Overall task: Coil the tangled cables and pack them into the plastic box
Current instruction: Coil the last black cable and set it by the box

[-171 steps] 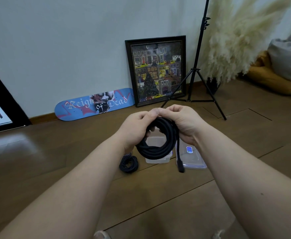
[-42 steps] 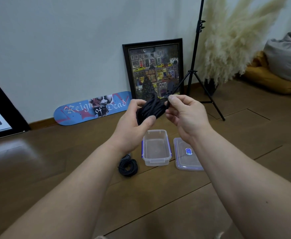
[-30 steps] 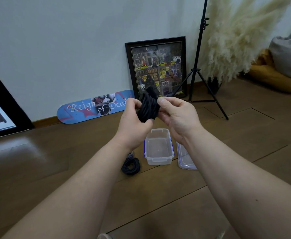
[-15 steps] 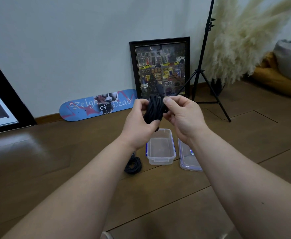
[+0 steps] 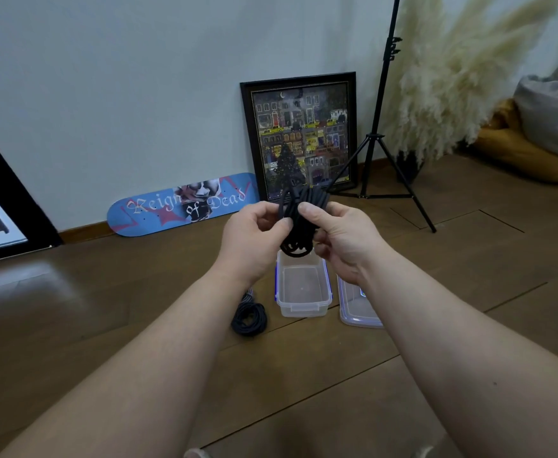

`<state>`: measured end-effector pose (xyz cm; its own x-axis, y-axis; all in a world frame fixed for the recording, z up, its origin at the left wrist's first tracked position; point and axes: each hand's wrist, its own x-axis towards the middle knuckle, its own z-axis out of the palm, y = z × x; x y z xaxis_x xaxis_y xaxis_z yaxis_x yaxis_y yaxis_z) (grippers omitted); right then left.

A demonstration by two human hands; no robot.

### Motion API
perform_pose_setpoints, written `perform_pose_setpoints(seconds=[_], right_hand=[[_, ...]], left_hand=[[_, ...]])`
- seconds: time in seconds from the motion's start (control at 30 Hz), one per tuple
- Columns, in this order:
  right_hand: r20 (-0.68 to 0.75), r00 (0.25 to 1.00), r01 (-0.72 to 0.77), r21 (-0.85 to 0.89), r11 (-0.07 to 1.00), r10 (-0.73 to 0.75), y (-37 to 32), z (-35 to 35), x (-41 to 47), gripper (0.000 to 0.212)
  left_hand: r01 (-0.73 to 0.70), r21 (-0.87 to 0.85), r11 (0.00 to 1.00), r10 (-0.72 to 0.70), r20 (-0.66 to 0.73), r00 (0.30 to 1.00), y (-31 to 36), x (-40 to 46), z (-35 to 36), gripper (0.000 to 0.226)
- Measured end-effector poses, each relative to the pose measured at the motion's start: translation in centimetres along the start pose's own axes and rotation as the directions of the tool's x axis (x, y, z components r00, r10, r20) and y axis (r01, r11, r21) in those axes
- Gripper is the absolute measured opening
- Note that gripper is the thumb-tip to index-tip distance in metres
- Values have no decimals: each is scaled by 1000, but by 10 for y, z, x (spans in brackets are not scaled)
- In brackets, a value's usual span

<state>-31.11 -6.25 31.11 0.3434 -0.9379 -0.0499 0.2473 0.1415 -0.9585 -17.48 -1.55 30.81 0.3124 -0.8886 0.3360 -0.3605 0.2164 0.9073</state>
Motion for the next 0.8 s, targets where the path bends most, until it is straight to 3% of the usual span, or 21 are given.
perform_pose_setpoints(seconds=[0.13,0.27,0.33,0.43,0.57,0.8], right_hand=[[10,999,39,10,999,-39,-2,2,1,15],[25,996,83,-52,995,-81,-3,5,-2,21],[37,994,108,-83,991,-105,-3,8,-4,26],[54,989,140,-119,983,-135,-1,10,-5,34],[46,987,159,-168,973,-154,1,14,-4,36],[4,989,143,-208,968,-145,3,16,-3,35]], left_hand=[[42,-26,999,-43,-34,998,5,0,1,18],[232,-346,909,-245,8,970,16,0,1,16],[300,-402,865,-304,54,951,19,0,-1,13],[353,-396,847,-365,48,930,15,4,-1,24],[368,-415,832,-398,16,917,14,6,-3,16],[211,-200,957,-239,-124,963,11,4,-8,20]])
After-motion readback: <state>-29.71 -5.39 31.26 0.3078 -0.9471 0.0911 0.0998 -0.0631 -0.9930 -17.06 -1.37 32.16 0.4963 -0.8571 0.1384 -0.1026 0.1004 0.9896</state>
